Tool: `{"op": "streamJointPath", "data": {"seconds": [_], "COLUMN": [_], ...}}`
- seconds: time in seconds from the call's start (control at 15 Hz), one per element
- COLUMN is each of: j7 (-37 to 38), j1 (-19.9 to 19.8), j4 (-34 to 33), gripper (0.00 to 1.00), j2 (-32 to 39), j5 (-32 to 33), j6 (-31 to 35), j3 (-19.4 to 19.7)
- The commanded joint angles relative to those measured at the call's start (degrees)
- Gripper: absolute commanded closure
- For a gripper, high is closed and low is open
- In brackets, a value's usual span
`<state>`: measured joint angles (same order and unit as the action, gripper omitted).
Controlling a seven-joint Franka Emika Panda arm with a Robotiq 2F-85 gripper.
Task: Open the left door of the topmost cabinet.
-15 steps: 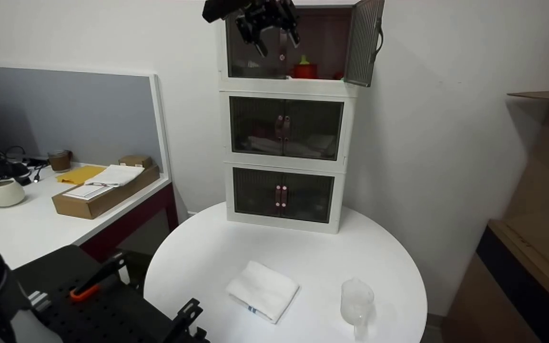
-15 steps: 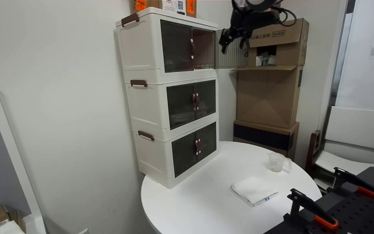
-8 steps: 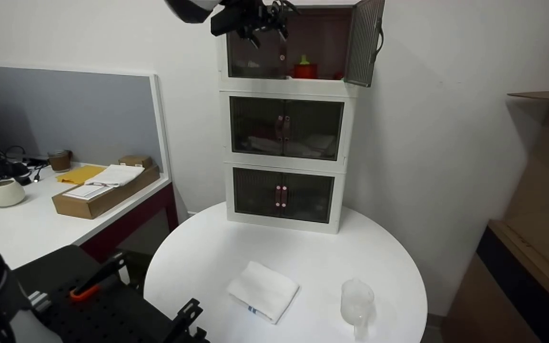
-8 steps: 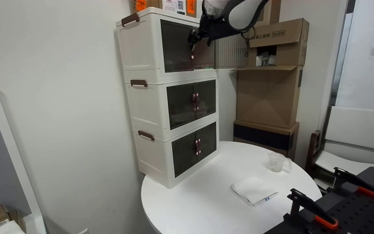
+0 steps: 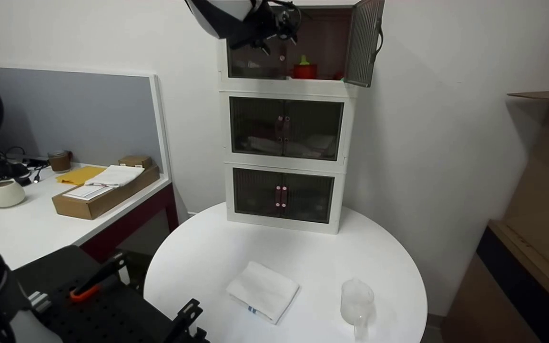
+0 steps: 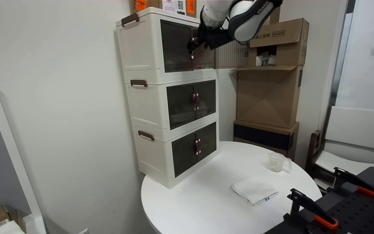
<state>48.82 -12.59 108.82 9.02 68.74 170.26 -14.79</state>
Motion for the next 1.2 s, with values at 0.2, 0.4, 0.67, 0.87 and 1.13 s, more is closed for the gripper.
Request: {"op": "streamJointPath", "data": {"seconds": [0.2, 0.4, 0.67, 0.87, 1.13], "j7": [4.6, 6.8, 12.2, 17.8, 22.5], "j1": [-0.1, 0.0, 0.2, 0.1, -0.1], "j4": [-2.4, -3.2, -5.3, -6.2, -1.9], "gripper": [0.41, 0.64, 0.94, 1.00, 1.00], "j2": [2.4, 2.7, 2.6, 1.9, -1.2], "j5": [8.6, 13.1, 20.6, 26.9, 31.7], "j6": [4.3, 6.8, 8.7, 8.6, 7.3], "j3": [2.0, 2.9, 3.7, 3.4, 2.9]}}
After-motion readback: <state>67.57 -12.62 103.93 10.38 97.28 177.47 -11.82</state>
